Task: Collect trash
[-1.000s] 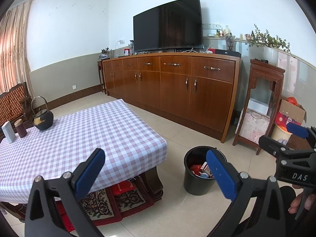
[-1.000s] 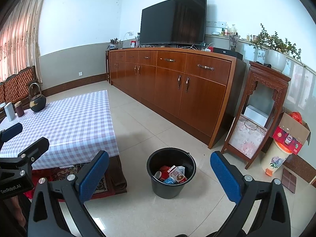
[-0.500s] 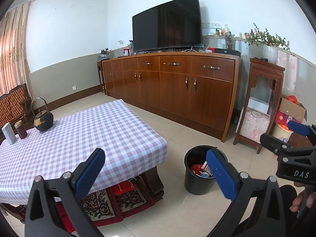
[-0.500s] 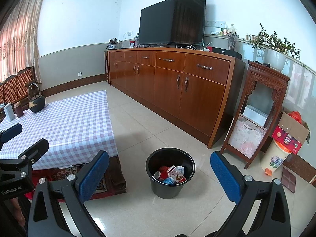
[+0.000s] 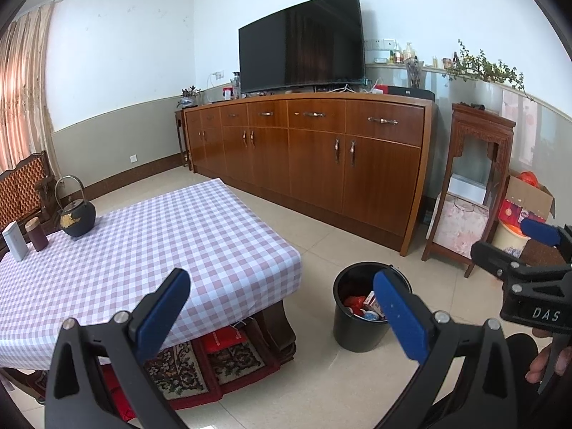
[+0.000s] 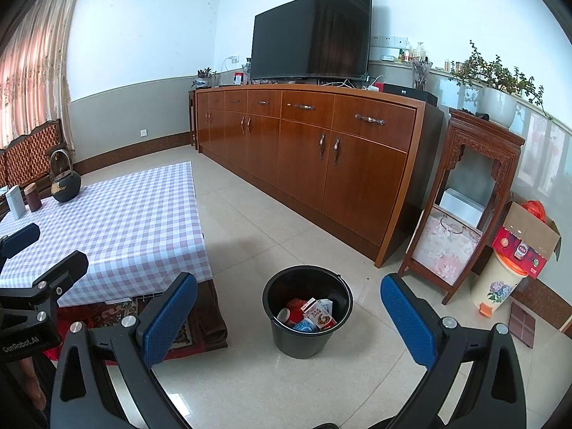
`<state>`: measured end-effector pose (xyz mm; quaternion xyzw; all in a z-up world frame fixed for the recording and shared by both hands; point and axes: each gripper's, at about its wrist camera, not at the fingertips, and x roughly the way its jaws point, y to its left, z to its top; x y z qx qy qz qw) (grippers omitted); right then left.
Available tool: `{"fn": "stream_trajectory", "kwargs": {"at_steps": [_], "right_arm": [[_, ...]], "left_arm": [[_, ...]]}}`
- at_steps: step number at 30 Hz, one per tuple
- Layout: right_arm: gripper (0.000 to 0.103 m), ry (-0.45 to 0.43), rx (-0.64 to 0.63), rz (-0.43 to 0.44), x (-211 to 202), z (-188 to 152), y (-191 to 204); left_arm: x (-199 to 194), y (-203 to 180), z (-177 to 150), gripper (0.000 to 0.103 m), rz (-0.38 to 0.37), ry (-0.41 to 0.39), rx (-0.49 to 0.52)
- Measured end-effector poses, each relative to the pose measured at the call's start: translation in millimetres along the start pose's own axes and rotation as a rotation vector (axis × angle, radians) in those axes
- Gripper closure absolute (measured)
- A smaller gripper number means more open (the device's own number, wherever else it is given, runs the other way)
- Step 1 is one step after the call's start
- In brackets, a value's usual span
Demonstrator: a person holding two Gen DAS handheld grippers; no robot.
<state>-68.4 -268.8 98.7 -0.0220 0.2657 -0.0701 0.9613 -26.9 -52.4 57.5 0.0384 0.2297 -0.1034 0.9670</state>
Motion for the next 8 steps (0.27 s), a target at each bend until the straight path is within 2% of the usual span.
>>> {"fn": "stream_trajectory", "kwargs": {"at_steps": [3, 8], "right_arm": [[0.000, 0.001, 0.002, -0.001, 0.2, -0.3, 0.1], [0.000, 0.004, 0.005, -0.003, 1.7, -1.2, -0.4]], "left_arm": [[1.5, 0.7, 0.7, 0.000, -0.036, 0.001, 0.014], [0.4, 2.7, 1.5, 0.000, -0.029, -0.003, 0.002]]}}
